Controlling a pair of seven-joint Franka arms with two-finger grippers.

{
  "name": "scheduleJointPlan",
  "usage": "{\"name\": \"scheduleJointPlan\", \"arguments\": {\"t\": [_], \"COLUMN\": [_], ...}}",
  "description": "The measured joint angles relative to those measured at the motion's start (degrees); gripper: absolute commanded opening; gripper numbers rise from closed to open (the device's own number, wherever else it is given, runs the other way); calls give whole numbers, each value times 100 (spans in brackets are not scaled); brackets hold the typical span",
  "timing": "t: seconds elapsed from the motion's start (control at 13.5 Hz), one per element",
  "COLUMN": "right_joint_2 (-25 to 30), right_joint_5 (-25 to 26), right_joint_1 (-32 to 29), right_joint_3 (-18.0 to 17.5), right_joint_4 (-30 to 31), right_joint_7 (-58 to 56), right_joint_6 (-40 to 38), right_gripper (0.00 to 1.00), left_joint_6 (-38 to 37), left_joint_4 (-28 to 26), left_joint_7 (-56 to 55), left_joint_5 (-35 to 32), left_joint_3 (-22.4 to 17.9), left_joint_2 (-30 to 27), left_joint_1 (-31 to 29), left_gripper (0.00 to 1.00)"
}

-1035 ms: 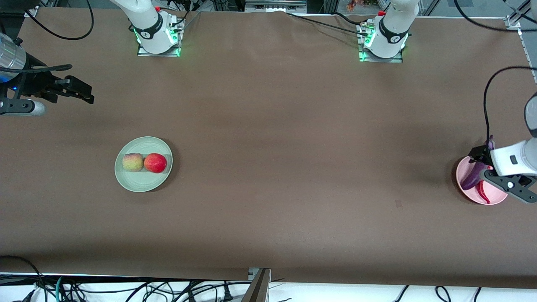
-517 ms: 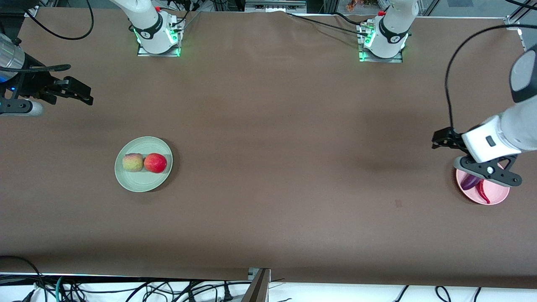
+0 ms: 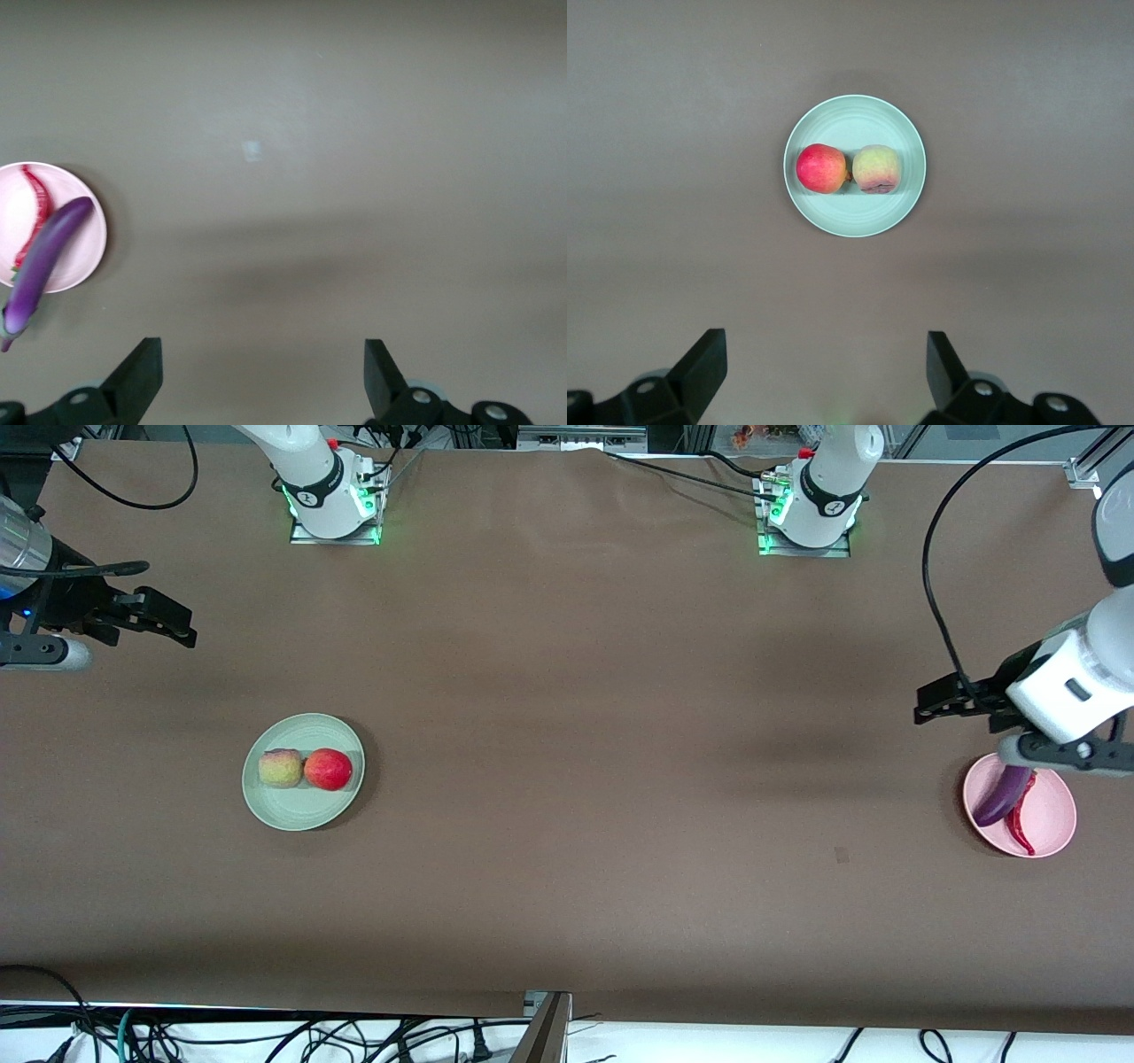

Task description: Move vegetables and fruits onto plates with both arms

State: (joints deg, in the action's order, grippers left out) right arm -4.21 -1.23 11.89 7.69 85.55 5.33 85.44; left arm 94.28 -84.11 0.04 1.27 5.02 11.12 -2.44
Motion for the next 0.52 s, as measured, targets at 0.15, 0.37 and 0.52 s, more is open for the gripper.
{"name": "scheduleJointPlan", "arguments": {"t": [0.15,0.37,0.52], "right_joint_2": [-1,-1,-1], "right_joint_5": [0,0,0], "right_joint_1": [0,0,0], "right_joint_3": [0,0,0], "right_joint_4": [-1,-2,-2], "right_joint_7": [0,0,1], "right_joint_6": [0,1,1], "right_gripper": [99,99,99], "left_joint_6": [391,507,544], "left_joint_4": [-900,-1390,-1462], "left_joint_7": [-1,-23,-33], "left_joint_5": [6,6,6], "left_joint_3": [-117,-122,-125], "left_joint_2": [-678,-1064,-1068], "left_joint_1": [58,202,222], "left_gripper": [100,100,100]}}
